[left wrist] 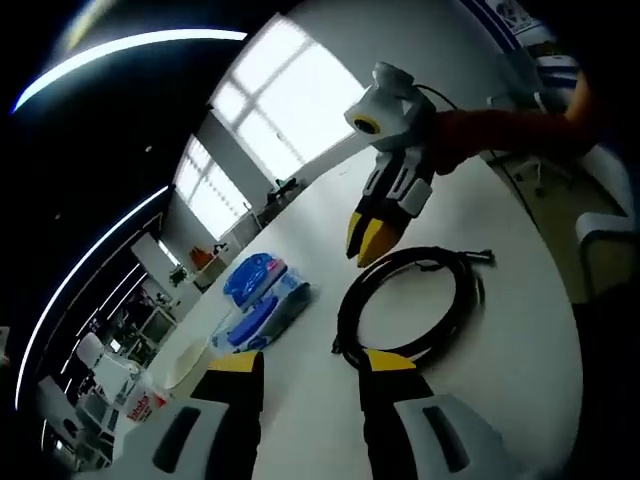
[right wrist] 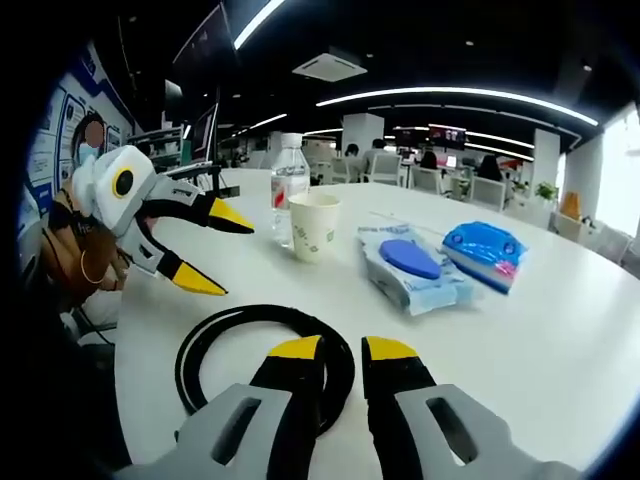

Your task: Arrange the tabletop items into an orderly group along one side of the table until the central work area is clear of visible clutter.

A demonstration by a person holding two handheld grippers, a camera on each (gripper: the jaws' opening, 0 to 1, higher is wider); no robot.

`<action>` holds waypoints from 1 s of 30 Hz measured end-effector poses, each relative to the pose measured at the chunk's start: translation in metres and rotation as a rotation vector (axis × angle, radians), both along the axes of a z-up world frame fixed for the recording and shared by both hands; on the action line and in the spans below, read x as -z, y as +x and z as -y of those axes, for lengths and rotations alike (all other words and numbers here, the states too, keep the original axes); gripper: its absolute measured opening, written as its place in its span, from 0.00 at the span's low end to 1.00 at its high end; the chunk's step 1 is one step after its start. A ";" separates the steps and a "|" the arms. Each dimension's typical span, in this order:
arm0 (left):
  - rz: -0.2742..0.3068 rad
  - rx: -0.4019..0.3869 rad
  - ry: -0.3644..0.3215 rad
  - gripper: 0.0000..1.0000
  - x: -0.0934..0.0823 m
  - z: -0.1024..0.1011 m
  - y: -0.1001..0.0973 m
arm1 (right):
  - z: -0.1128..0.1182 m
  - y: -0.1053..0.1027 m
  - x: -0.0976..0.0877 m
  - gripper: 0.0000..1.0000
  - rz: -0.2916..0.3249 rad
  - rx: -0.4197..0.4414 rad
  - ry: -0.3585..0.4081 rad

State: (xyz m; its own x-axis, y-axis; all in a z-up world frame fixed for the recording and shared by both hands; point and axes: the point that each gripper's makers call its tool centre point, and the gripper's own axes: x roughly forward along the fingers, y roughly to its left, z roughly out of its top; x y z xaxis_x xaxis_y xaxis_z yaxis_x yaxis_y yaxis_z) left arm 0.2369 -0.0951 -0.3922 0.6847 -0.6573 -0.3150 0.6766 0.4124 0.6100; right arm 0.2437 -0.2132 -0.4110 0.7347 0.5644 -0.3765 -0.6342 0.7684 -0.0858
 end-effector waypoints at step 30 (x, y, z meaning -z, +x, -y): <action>-0.004 -0.054 -0.077 0.37 -0.002 -0.013 0.003 | -0.004 0.037 -0.015 0.16 0.163 0.039 -0.270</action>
